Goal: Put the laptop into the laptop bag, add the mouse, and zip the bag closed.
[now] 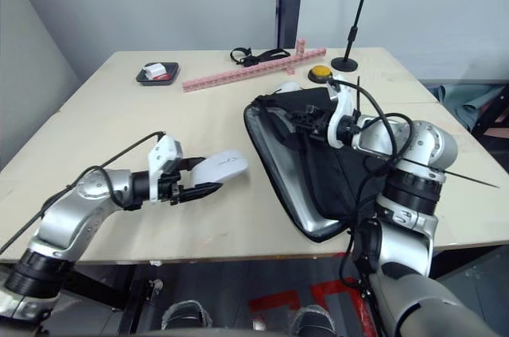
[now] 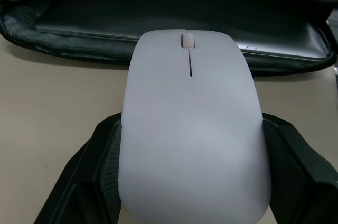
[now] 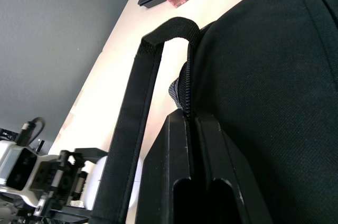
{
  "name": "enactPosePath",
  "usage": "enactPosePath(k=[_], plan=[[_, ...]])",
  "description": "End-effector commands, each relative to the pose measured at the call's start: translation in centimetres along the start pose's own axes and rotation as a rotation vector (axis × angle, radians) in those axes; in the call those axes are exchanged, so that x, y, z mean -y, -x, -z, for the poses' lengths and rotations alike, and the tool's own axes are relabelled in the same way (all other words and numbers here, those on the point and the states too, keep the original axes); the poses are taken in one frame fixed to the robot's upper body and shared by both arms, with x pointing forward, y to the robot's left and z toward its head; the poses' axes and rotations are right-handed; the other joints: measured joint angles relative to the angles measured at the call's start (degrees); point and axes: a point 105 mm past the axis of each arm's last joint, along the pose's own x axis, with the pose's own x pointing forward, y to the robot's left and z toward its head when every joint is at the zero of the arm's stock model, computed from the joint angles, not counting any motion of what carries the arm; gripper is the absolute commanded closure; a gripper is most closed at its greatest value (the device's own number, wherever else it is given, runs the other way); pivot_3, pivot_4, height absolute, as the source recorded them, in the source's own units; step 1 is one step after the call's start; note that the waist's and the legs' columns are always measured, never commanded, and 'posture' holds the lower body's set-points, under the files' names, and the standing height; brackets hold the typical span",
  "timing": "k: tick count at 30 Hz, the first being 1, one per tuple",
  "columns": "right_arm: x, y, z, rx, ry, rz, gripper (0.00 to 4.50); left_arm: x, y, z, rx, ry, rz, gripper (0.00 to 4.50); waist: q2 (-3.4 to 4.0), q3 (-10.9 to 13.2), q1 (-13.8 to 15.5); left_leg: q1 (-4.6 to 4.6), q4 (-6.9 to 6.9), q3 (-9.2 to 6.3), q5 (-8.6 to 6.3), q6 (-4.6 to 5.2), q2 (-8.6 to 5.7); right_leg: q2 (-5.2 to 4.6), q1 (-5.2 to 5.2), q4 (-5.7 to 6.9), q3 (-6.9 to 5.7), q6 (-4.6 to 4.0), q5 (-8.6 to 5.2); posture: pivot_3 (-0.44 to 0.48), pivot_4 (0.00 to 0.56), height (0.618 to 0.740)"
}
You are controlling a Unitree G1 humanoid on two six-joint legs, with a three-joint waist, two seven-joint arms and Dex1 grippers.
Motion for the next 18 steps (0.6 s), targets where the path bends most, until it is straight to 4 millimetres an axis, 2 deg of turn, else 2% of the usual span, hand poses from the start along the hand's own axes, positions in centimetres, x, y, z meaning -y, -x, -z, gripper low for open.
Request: enactPosePath(k=[1, 6, 15, 18], plan=[[-2.2, 0.0, -1.1, 0.038, 0.036, -0.093, 4.49, -0.5, -1.7, -0.7, 0.022, -0.037, -0.008, 1.69, 0.00, 0.0, 0.1, 0.00, 0.00, 0.00, 0.00, -0.01, 0.00, 0.00, 0.00, 0.00, 0.00, 0.01, 0.01, 0.000, 0.150, 0.740], [-2.5, 0.1, -1.2, 0.042, 0.037, -0.097, 4.49, -1.0, -4.8, -0.4, 0.028, -0.045, 0.001, 1.69, 0.00, 0.0, 0.3, -0.03, 0.00, 0.00, 0.06, 0.07, 0.00, 0.00, 0.00, -0.02, 0.01, 0.09, 0.05, 0.000, 0.150, 0.740], [-3.1, 0.4, -1.4, 0.057, 0.044, -0.116, 4.49, -1.4, -10.3, -1.3, 0.047, -0.034, 0.032, 1.69, 0.00, 0.0, 0.7, -0.19, 0.03, -0.01, 0.25, 0.36, -0.01, -0.01, -0.06, -0.08, 0.01, 0.14, 0.09, 0.000, 0.150, 0.740], [-3.4, 0.4, -1.4, 0.061, 0.045, -0.122, 4.49, -1.4, -11.4, -1.2, 0.046, -0.030, 0.043, 1.69, 0.00, 0.0, 0.6, -0.20, 0.02, -0.01, 0.25, 0.37, -0.01, -0.01, -0.07, -0.10, 0.01, 0.19, 0.11, 0.000, 0.150, 0.740]])
